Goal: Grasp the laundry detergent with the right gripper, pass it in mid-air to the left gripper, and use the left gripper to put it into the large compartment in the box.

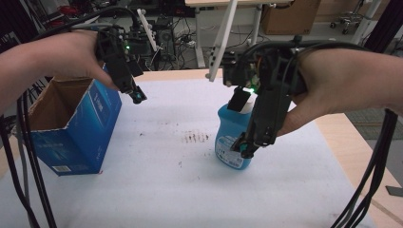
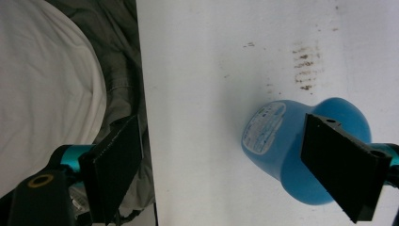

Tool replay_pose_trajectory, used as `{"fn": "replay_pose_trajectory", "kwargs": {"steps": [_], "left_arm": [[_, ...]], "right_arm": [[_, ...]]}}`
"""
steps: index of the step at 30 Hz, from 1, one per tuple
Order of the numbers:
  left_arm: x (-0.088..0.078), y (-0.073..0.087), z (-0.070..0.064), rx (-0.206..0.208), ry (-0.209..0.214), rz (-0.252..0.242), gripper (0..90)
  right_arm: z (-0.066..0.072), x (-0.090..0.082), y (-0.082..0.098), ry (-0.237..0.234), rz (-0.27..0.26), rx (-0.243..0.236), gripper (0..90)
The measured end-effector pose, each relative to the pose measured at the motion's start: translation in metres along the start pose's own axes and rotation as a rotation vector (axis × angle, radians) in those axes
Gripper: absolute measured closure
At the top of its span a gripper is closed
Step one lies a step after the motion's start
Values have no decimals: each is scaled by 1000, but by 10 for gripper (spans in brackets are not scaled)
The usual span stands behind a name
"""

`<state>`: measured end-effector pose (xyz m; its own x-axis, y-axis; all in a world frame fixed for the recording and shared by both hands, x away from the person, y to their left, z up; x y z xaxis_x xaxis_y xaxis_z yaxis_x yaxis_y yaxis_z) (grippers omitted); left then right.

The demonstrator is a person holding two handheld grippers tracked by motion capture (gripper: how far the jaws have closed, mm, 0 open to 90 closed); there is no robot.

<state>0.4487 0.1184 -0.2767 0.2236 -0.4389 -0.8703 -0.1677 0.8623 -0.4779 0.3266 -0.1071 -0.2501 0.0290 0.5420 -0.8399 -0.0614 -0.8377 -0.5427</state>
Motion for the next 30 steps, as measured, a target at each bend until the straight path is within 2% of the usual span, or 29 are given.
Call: {"fn": "replay_pose_trajectory", "kwargs": {"steps": [5, 8, 10, 12, 16, 22, 26, 30], "left_arm": [[-2, 1, 0, 2, -3, -1, 176], [-2, 1, 0, 3, -4, 1, 176], [-2, 0, -1, 8, -5, -5, 176], [-3, 0, -1, 8, -6, -4, 176], [-3, -1, -3, 10, -6, -7, 176], [-3, 0, -4, 8, -7, -5, 176], [-4, 0, -5, 8, -7, -7, 176], [-5, 0, -6, 7, -8, -7, 176]], "right_arm": [[-13, -15, 11, 42, -70, 35, 132], [-17, -20, 16, 60, -93, 42, 132], [-22, -27, 25, 87, -138, 66, 132], [-24, -29, 28, 91, -150, 77, 132], [-30, -37, 45, 133, -206, 112, 132], [-36, -38, 64, 160, -225, 152, 132], [-41, -37, 80, 171, -259, 183, 132], [-44, -33, 90, 176, -274, 192, 132]]}}
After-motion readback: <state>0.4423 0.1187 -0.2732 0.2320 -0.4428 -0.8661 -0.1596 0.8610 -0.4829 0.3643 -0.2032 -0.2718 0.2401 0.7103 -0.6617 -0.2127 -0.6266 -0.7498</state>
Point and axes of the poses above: each handheld gripper's, and its own axes: x roughly forward along the jaws, y roughly out of its underside, z roughly to its left, the point moved 3 cm from there along x, roughly forward along the jaws, and after that the axes turned 15 degrees about -z, right-handed, at the moved point
